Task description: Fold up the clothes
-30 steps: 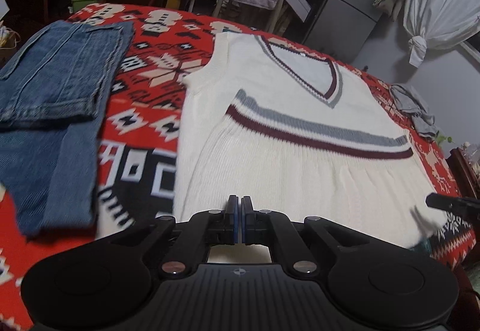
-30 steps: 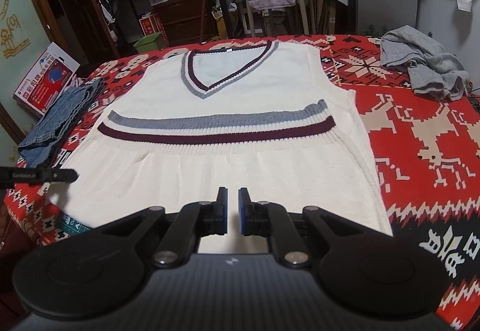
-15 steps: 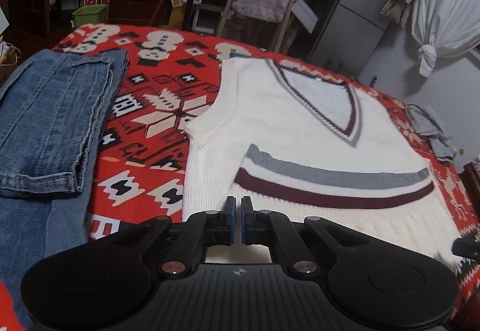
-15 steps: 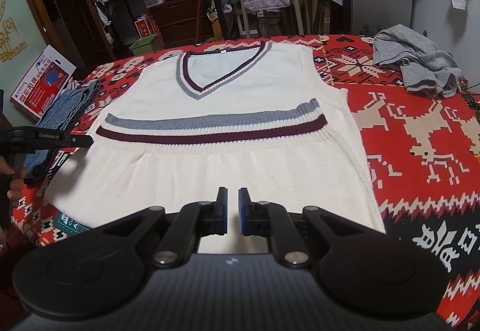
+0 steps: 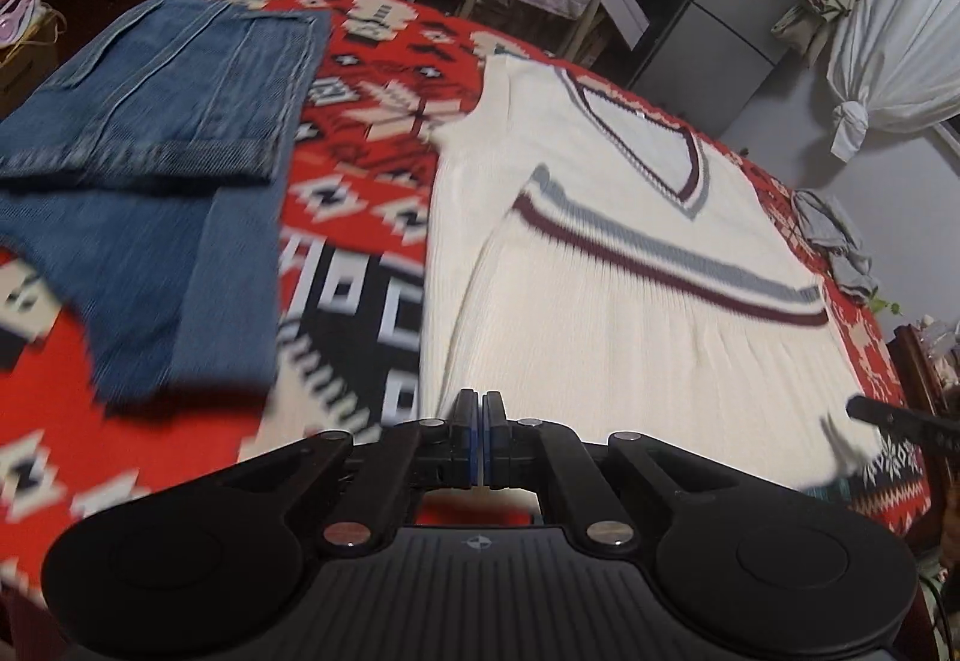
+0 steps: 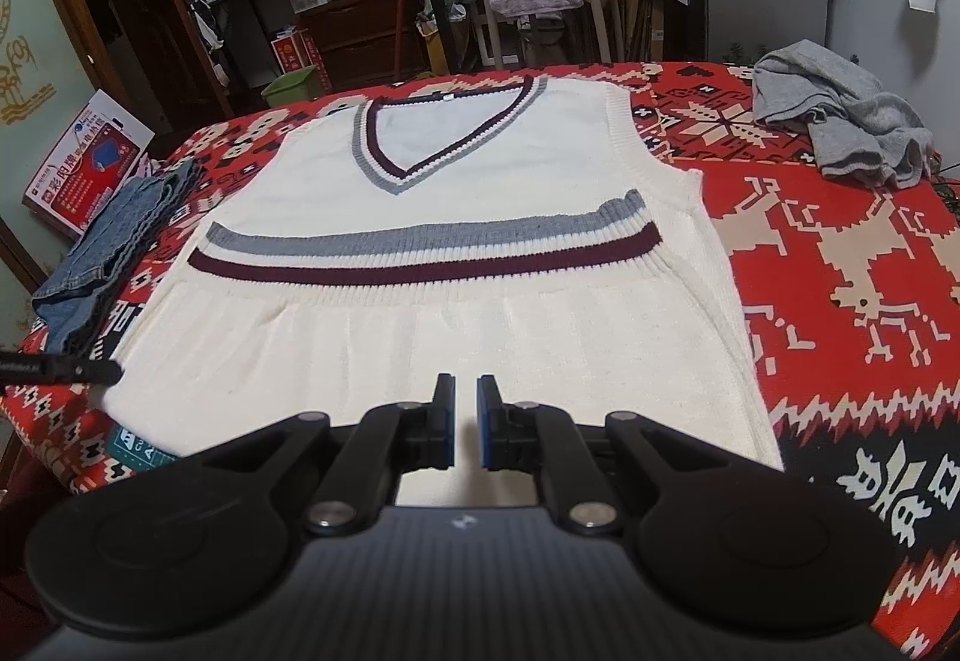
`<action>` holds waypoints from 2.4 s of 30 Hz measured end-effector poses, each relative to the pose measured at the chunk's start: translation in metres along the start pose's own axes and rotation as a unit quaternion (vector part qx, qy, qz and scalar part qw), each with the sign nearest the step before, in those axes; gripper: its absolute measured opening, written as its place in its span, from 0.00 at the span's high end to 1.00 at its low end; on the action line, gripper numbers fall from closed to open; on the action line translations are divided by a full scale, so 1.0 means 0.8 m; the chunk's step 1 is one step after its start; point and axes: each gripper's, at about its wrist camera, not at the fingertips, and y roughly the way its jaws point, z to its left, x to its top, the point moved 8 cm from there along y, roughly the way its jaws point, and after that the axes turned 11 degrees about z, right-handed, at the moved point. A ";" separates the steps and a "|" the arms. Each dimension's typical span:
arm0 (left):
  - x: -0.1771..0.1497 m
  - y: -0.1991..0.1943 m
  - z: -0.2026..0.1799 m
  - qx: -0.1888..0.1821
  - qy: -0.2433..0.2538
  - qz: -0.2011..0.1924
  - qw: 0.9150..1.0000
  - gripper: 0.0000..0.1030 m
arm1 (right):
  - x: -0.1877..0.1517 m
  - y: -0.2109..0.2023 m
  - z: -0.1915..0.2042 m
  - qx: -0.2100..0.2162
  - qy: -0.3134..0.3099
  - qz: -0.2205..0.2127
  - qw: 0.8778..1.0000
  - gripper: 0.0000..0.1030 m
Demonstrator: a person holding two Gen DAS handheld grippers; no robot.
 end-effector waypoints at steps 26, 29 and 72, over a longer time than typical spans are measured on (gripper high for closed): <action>-0.020 -0.011 0.000 0.015 0.006 0.011 1.000 0.97 | -0.050 -0.023 -0.129 -0.081 0.067 0.005 0.994 0.94; -0.021 -0.011 0.000 0.016 0.006 0.010 1.000 0.97 | -0.053 -0.025 -0.127 -0.087 0.058 0.011 0.994 0.94; -0.050 0.051 -0.213 -0.029 0.239 -0.055 0.969 0.82 | -0.051 0.015 0.097 -0.018 -0.135 -0.003 0.991 0.84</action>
